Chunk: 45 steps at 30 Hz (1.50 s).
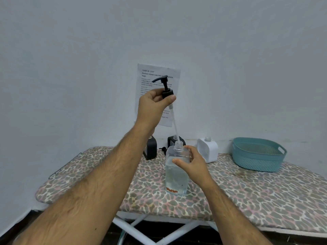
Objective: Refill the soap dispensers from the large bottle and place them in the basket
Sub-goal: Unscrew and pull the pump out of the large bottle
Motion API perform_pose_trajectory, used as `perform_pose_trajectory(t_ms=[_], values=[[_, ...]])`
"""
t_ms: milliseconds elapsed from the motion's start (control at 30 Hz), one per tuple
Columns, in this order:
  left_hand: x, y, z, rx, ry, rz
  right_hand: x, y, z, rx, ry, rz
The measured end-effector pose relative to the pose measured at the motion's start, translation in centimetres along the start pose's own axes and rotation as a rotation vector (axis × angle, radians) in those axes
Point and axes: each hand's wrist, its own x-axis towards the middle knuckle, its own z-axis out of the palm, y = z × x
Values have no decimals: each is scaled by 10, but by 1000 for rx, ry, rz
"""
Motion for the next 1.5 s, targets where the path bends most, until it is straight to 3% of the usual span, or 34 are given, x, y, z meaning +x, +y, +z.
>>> perform_pose_trajectory(t_ms=[367,967,1200,1500], values=[[-10,2,-2,37,-19,18,0,1,1,-1,2,5],[5,-2,-73,-26,249,50,0,2,0,11,3,-3],[3,-64,-117,260,255,-21,-1,3,5,31,27,-12],[9,-127,-164,689,236,-233,-4,5,9,73,54,-24]])
